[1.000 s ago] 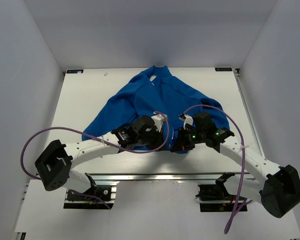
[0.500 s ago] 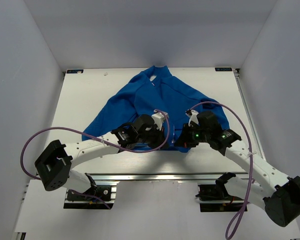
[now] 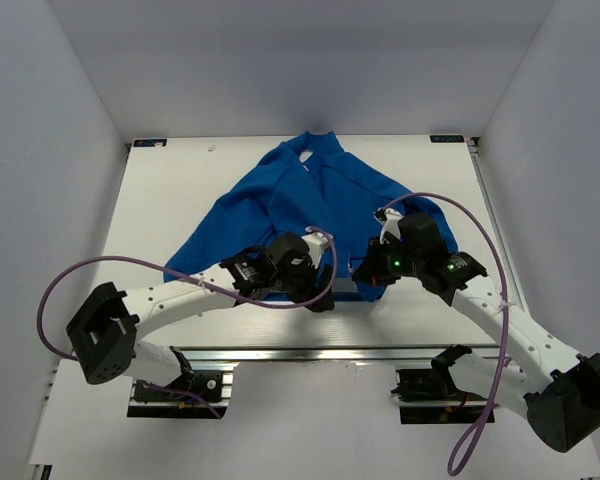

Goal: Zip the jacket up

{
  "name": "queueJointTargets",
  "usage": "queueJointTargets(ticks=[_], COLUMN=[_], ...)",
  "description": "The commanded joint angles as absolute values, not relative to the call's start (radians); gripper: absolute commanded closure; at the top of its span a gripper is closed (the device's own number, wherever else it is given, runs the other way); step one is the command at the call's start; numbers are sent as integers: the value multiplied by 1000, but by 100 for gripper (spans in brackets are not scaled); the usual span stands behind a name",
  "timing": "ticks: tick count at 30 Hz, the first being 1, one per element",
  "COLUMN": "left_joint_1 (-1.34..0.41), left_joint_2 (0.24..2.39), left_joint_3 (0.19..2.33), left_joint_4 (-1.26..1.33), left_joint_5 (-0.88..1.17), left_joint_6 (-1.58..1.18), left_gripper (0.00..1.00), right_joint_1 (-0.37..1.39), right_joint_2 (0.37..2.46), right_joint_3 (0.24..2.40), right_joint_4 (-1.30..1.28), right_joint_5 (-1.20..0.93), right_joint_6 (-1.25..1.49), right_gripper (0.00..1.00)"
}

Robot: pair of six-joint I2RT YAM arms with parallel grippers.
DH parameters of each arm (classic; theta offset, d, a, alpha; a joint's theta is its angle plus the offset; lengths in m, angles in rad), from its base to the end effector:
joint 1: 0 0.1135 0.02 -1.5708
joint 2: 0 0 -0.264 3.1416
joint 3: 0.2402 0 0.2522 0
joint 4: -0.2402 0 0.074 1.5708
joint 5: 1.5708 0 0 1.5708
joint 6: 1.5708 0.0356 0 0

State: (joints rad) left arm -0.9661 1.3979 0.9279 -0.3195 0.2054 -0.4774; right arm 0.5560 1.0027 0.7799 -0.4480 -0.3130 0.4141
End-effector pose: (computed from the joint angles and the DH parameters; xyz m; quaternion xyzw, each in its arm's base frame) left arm 0.1628 -0.2483 0.2388 0.2604 0.8830 -0.3214 0.2217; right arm 0.1765 0.1226 0.2734 -0.1307 0.8824 0.3245 0.3147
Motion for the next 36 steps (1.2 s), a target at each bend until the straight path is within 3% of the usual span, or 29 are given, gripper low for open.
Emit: queueJointTargets(ticks=[1, 5, 10, 18, 22, 32, 36], left_joint_1=[-971, -971, -976, -1023, -1052, -1083, -1086], left_joint_2=[1286, 1188, 1089, 1167, 1209, 1259, 1305], left_joint_3=[937, 911, 827, 900, 934, 911, 931], left_joint_4=[-410, -350, -131, -106, -121, 43, 51], left_joint_5=[66, -69, -60, -72, -97, -112, -127], left_joint_6=[-405, -322, -132, 83, 115, 164, 192], left_gripper=[18, 2, 2, 2, 6, 6, 13], right_joint_1=[552, 552, 551, 520, 499, 494, 491], right_joint_2=[999, 1017, 1066, 1131, 1149, 1167, 1166], right_joint_3=[859, 910, 965, 1080, 1117, 1121, 1118], right_joint_4=[-478, -518, -525, -587, -607, -598, -592], right_joint_5=[-328, -360, -400, -413, -443, -503, -505], right_joint_6=[361, 339, 330, 360, 368, 385, 393], right_gripper=[100, 100, 100, 100, 100, 100, 100])
